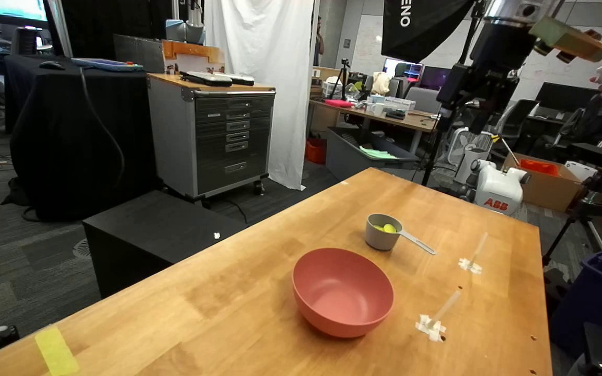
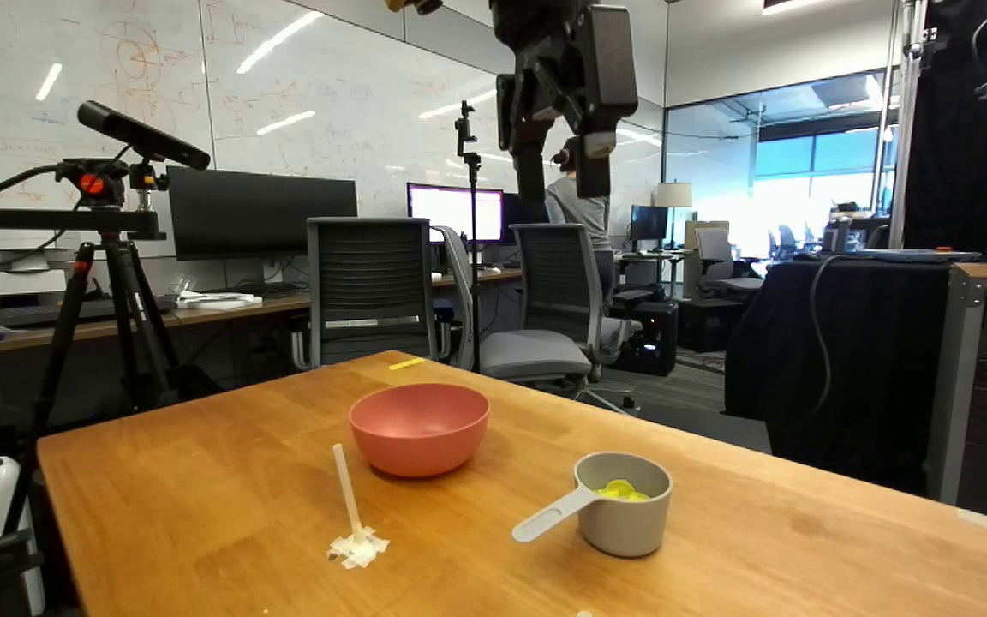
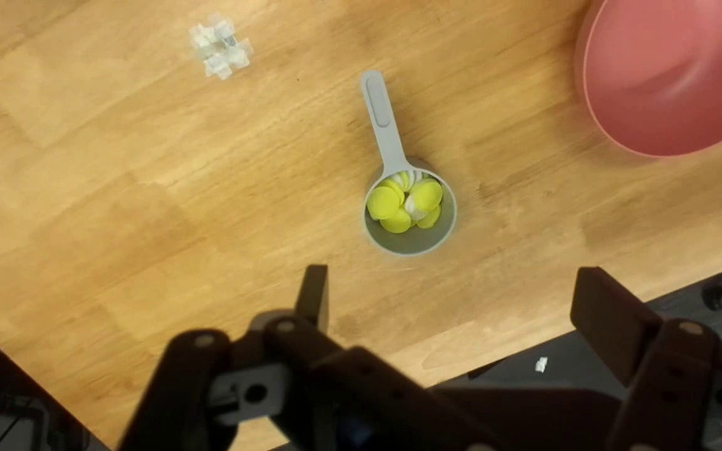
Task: Pour the contents of the cup into the bowl
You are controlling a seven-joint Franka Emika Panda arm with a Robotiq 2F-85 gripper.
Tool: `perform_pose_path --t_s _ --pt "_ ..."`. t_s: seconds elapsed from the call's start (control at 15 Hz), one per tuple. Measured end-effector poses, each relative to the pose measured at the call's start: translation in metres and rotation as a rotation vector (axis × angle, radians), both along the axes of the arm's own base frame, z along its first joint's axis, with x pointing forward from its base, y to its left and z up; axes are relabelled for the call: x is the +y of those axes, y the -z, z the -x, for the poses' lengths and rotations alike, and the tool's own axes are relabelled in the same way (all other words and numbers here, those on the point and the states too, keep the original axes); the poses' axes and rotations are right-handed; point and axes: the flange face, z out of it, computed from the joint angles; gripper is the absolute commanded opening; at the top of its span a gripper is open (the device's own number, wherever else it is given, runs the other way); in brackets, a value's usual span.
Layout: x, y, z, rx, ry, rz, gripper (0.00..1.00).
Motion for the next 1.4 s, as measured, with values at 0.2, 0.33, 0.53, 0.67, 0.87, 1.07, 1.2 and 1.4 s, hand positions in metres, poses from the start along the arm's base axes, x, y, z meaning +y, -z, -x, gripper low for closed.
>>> perform_pose_path --t_s 0.2,0.33,0.53,0.67,0.87,1.07,1.2,1.4 --pt "-0.002 0.024 -0.015 0.043 -0.036 0.006 1.00" --pt "-0.002 0.039 -0.021 0.066 -0.057 0.005 1.00" --pt "-0.001 0.060 -0.023 0.086 -0.082 0.005 1.00" --pt "0.000 0.073 -0.021 0.095 -0.097 0.009 1.00" --pt "0.001 0.094 -0.013 0.112 -0.114 0.011 1.00" --pt "-0.001 0.115 -0.002 0.131 -0.118 0.012 1.00" --pt "-0.005 0.126 0.004 0.135 -0.119 0.022 1.00" --pt "-0.014 0.138 0.008 0.131 -0.117 0.040 1.00"
